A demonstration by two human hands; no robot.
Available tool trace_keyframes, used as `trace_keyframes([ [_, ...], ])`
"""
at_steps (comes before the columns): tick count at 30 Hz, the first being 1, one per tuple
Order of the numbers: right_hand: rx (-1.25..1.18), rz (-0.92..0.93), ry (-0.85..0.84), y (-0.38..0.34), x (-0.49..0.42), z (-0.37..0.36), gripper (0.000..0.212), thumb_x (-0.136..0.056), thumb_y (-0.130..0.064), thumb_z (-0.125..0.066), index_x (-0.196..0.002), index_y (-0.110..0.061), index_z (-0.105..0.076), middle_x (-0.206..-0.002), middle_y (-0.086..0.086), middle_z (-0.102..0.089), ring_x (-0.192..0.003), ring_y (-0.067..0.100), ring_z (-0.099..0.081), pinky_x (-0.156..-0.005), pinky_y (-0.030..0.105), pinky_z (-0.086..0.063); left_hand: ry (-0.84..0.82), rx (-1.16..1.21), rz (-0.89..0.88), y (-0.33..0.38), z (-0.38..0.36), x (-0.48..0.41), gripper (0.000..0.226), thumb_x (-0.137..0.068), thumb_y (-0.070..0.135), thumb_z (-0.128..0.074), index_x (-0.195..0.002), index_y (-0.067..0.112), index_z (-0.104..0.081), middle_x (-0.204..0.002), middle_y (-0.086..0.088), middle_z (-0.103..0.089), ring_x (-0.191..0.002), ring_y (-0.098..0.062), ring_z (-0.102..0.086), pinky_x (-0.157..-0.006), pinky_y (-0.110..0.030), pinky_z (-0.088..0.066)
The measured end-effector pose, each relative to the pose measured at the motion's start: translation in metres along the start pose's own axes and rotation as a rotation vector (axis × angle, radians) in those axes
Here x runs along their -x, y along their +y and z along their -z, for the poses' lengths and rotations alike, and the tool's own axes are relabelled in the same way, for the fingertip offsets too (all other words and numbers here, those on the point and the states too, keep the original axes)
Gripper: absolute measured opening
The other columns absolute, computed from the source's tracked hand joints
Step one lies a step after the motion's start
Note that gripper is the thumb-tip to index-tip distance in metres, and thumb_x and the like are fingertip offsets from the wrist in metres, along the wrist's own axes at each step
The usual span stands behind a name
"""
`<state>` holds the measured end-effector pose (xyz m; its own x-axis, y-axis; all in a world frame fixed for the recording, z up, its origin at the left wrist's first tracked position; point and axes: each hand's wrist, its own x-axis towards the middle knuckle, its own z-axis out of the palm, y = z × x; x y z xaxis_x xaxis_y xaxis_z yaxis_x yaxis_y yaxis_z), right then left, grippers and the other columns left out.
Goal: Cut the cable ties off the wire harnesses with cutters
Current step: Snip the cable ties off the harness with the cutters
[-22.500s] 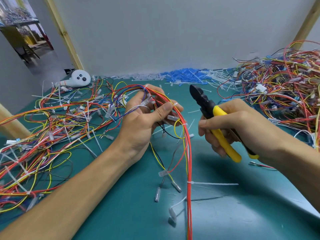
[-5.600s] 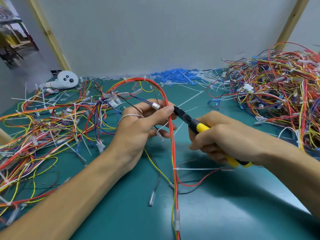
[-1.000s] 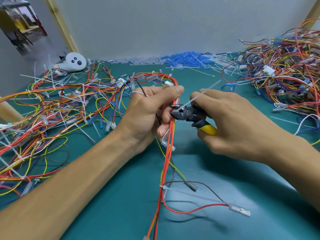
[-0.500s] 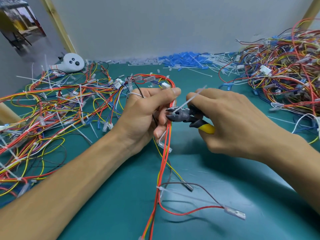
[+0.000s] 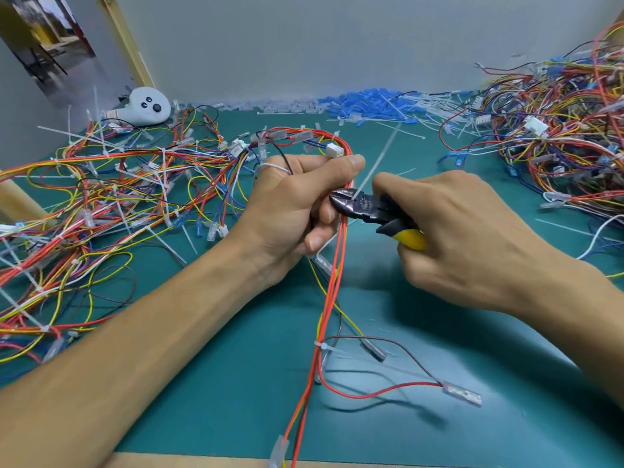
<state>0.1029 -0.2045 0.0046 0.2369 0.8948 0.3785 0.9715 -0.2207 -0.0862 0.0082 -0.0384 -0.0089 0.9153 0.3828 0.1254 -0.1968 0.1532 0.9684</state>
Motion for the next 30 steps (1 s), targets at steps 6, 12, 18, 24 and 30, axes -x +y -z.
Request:
trace_keyframes([
  [6,-0.058,-0.029,0.018,-0.003,-0.001,0.003,0.021,-0.064,-0.02,-0.043,-0.082,-0.024,-0.033,-0.058,-0.007,-0.034,-0.065,0.04,-0.037,-0.053,0.047,-0.04,-0.008,-0.005,-0.018,0.002,0.002,-0.001,0.043,-0.098,0.014,-0.064,-0.055,0.011,-0.057,-0.038,0.001,-0.042,-0.021,-0.008,-0.029,-0.028,-0.011,-0.018],
  [12,0.012,-0.014,0.034,0.0,-0.001,-0.003,0.023,-0.071,-0.035,-0.036,-0.092,-0.029,-0.03,-0.069,-0.016,-0.029,-0.067,0.026,-0.03,-0.053,0.042,-0.039,0.007,-0.012,-0.03,0.002,0.0,-0.001,0.044,-0.099,0.01,-0.062,-0.056,0.008,-0.053,-0.039,0.0,-0.041,-0.026,-0.009,-0.031,-0.028,-0.014,-0.02],
  [18,0.077,-0.031,0.049,0.003,-0.003,-0.009,0.027,-0.065,-0.021,-0.047,-0.087,-0.027,-0.033,-0.062,-0.014,-0.028,-0.064,0.035,-0.033,-0.051,0.039,-0.026,0.019,-0.025,-0.042,0.0,0.001,-0.003,0.048,-0.1,0.011,-0.061,-0.052,0.014,-0.054,-0.039,0.002,-0.035,-0.027,-0.009,-0.023,-0.031,-0.016,-0.017],
  [24,-0.033,-0.093,0.1,0.004,-0.002,-0.009,0.026,-0.062,-0.018,-0.044,-0.083,-0.027,-0.032,-0.055,-0.006,-0.039,-0.06,0.037,-0.035,-0.051,0.043,-0.037,0.026,-0.039,-0.053,-0.001,0.003,-0.007,0.046,-0.098,0.022,-0.063,-0.054,0.016,-0.051,-0.041,0.0,-0.034,-0.032,-0.013,-0.021,-0.033,-0.016,-0.016],
  [30,-0.145,-0.192,0.139,0.009,-0.006,-0.013,0.02,-0.067,-0.019,-0.044,-0.083,-0.025,-0.034,-0.058,-0.002,-0.035,-0.065,0.043,-0.035,-0.054,0.047,-0.039,-0.201,0.049,-0.022,0.0,0.006,-0.004,0.018,-0.085,0.017,-0.055,-0.088,0.002,-0.065,-0.061,-0.007,-0.048,-0.039,-0.016,-0.036,-0.034,-0.02,-0.021],
])
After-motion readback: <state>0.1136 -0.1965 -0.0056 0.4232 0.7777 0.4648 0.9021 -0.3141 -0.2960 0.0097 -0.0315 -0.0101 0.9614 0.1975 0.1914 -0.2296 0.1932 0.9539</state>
